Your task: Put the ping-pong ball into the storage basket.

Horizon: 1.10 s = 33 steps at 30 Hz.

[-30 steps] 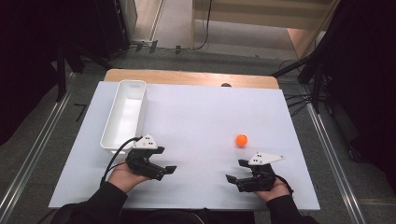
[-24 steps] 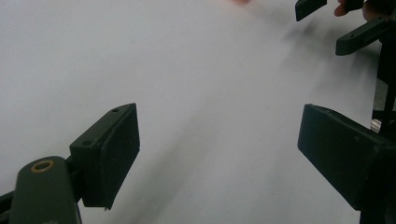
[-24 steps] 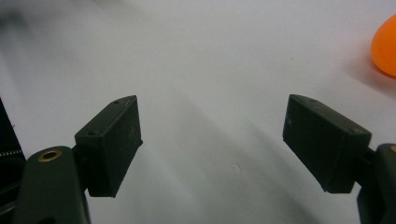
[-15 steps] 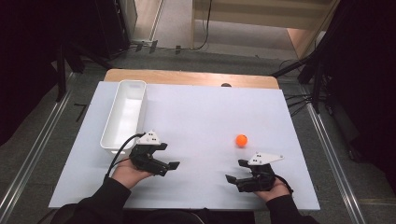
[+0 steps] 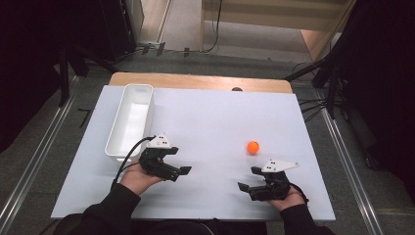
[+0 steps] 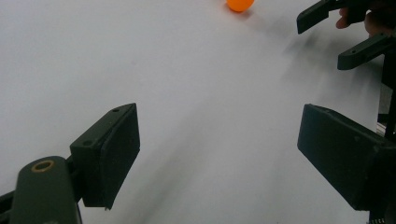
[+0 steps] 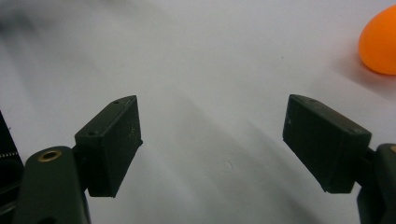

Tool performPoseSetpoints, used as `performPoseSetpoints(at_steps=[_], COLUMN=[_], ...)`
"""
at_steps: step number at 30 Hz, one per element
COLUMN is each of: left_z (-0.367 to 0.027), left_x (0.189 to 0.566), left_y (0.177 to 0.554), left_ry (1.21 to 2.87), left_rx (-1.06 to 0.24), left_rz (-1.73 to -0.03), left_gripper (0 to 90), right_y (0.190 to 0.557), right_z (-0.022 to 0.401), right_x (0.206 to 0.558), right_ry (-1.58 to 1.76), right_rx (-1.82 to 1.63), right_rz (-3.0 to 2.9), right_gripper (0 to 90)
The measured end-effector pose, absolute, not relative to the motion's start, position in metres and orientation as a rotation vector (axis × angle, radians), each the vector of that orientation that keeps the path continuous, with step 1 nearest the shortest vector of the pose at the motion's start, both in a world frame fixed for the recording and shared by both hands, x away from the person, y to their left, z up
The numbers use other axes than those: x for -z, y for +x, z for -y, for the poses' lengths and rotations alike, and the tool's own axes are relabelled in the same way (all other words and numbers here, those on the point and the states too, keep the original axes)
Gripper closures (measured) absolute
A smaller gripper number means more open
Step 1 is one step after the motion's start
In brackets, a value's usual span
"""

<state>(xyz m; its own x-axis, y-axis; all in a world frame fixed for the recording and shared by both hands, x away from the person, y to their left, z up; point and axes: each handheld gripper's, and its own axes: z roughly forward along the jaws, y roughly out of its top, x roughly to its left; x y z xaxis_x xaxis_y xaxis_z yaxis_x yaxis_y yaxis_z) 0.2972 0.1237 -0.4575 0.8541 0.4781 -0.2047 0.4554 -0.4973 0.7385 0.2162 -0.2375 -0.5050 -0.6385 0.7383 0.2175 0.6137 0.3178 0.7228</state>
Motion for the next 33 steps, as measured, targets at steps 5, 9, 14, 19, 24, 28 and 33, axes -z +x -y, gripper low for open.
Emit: performPoseSetpoints(at_steps=[5, 9, 14, 19, 24, 28, 33], left_z=[-0.118, -0.115, -0.113, -0.114, -0.111, -0.107, -0.103], left_x=[0.457, 0.457, 0.457, 0.457, 0.456, 0.455, 0.451], left_y=[0.301, 0.302, 0.302, 0.306, 0.308, 0.311, 0.313], left_ry=[2.175, 2.177, 2.18, 2.164, 2.168, 2.17, 2.171], left_rx=[-0.032, -0.036, -0.043, -0.04, -0.04, -0.039, -0.025], left_rz=[-0.658, -0.653, -0.638, -0.648, -0.644, -0.637, -0.616], left_gripper=[13.7, 13.7, 13.7, 13.7, 13.7, 13.7, 13.7], right_y=[0.217, 0.217, 0.217, 0.217, 0.218, 0.218, 0.218], right_z=[0.237, 0.237, 0.237, 0.237, 0.237, 0.237, 0.238], right_x=[0.505, 0.505, 0.505, 0.505, 0.506, 0.506, 0.506], right_ry=[1.247, 1.251, 1.254, 1.254, 1.248, 1.249, 1.25], right_rx=[-1.221, -1.224, -1.226, -1.219, -1.215, -1.216, -1.222], right_rz=[-2.424, -2.424, -2.421, -2.419, -2.427, -2.428, -2.423], right_gripper=[18.0, 17.9, 18.0, 18.0, 18.0, 18.0, 18.0])
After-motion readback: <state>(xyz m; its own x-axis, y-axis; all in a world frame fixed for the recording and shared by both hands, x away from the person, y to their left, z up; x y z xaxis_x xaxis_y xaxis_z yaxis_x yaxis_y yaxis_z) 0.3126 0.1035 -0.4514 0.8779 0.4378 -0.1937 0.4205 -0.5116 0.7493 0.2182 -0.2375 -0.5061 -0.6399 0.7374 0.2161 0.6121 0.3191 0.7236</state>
